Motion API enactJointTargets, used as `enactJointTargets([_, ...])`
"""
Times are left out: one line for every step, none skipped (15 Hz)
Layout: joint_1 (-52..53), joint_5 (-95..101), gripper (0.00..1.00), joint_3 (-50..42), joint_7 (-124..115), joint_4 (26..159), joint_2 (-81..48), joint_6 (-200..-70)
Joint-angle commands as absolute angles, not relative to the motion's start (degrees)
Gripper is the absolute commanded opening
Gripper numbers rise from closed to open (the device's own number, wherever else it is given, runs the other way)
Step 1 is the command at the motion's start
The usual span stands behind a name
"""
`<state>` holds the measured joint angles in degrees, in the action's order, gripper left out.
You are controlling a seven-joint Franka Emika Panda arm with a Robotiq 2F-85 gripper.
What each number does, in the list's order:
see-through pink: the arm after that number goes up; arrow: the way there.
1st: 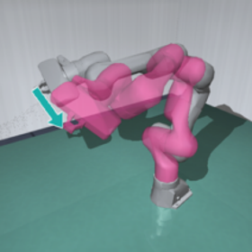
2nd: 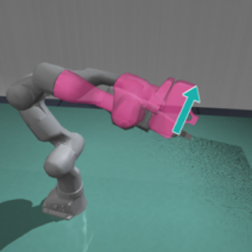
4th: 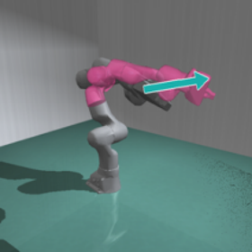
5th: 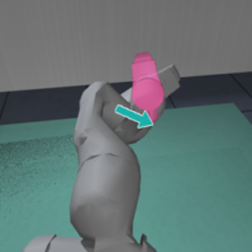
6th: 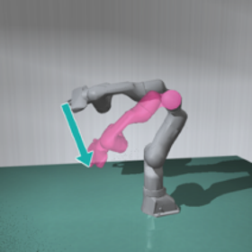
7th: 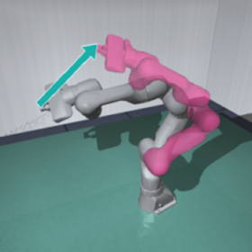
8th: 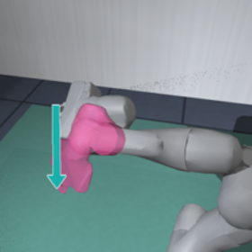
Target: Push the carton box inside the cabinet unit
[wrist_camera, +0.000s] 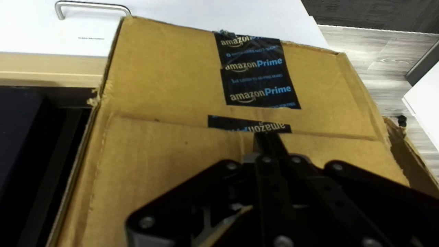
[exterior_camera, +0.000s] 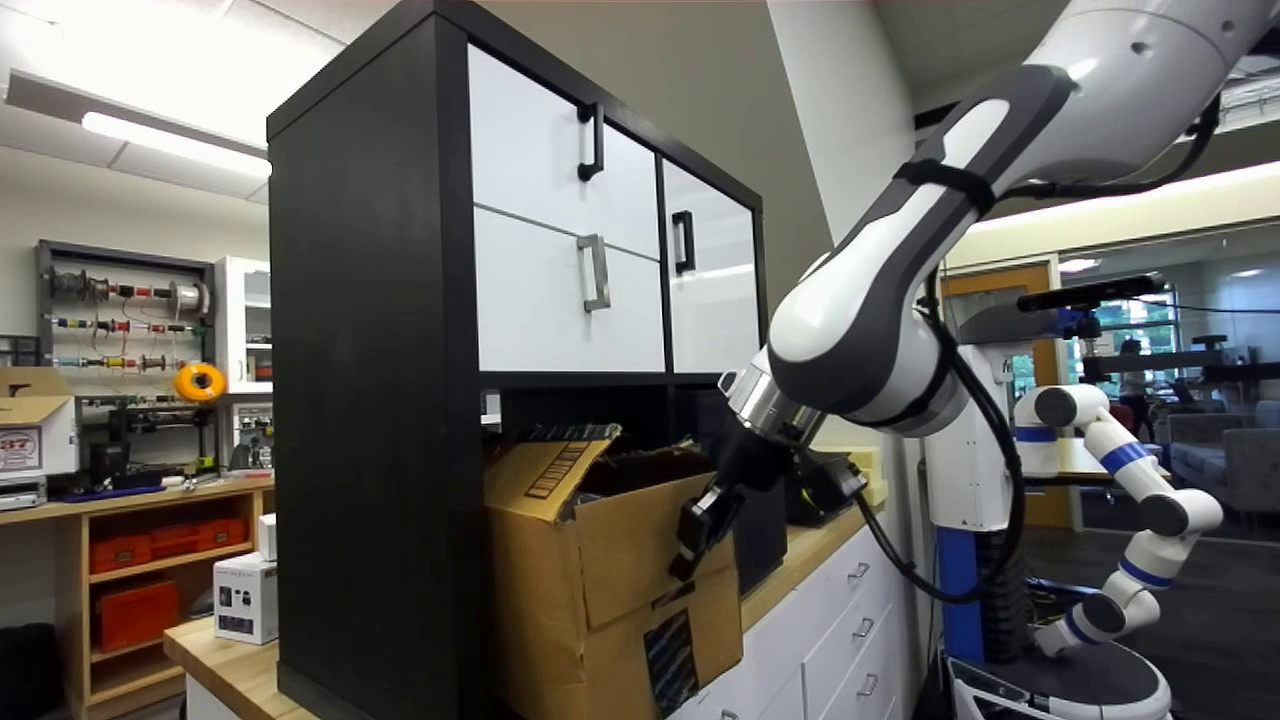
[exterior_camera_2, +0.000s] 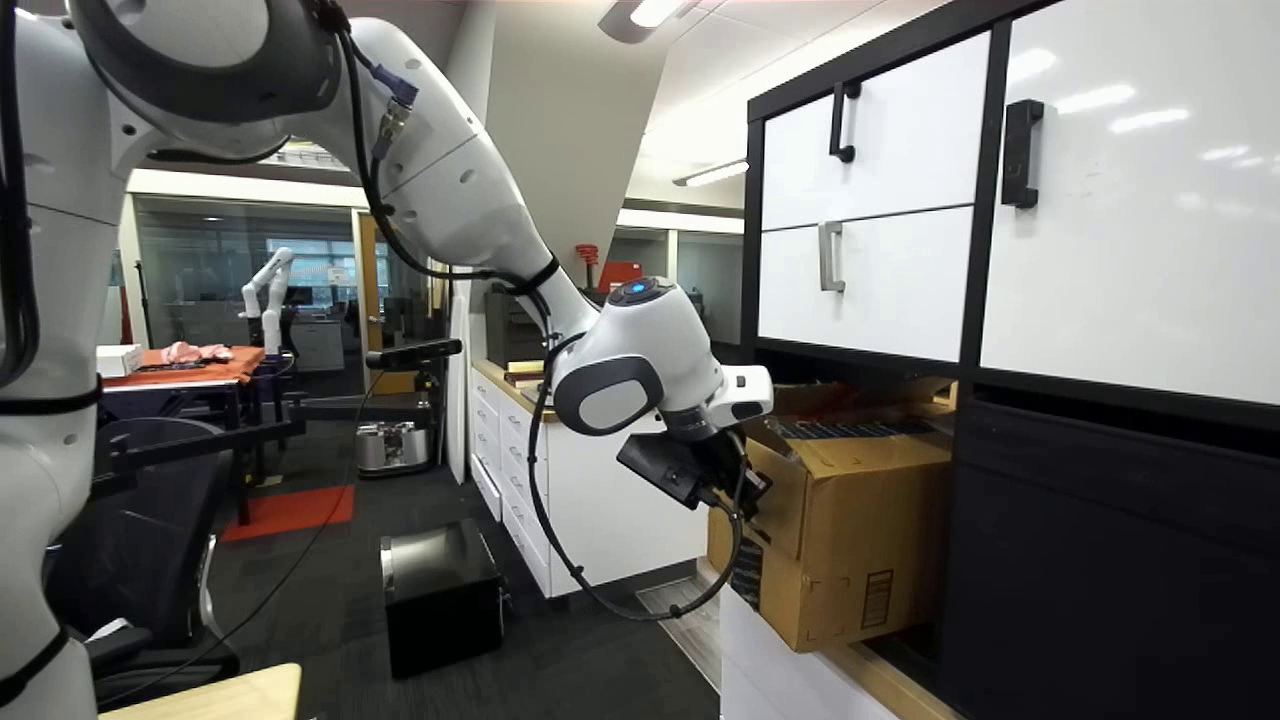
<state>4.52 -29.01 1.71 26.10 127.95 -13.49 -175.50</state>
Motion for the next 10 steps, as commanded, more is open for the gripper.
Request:
enactJointTargets([4.3, -27.7, 0.03, 1.7, 27.3, 121.1, -18.9, -177.6])
enactJointTargets([4.2, -27.4, 0.03, 1.7, 27.5, 120.0, -19.7, -177.5])
enactJointTargets([4.2, -27.1, 0.03, 1.6, 27.6, 119.0, -20.6, -177.5])
enactJointTargets([4.1, -26.8, 0.04, 1.5, 27.7, 117.9, -21.4, -177.5])
enactJointTargets([4.0, -26.6, 0.04, 1.4, 27.9, 116.8, -22.2, -177.4])
enactJointTargets([3.9, -26.3, 0.03, 1.2, 27.8, 115.7, -22.9, -177.4])
enactJointTargets([3.9, -26.1, 0.03, 0.9, 27.7, 114.8, -23.6, -177.3])
enactJointTargets([3.9, -25.8, 0.03, 0.6, 27.6, 113.7, -24.3, -177.3])
enactJointTargets([4.0, -25.6, 0.03, 0.2, 27.4, 112.8, -24.9, -177.2])
enactJointTargets([4.1, -25.4, 0.03, -0.2, 27.2, 112.1, -25.3, -177.1])
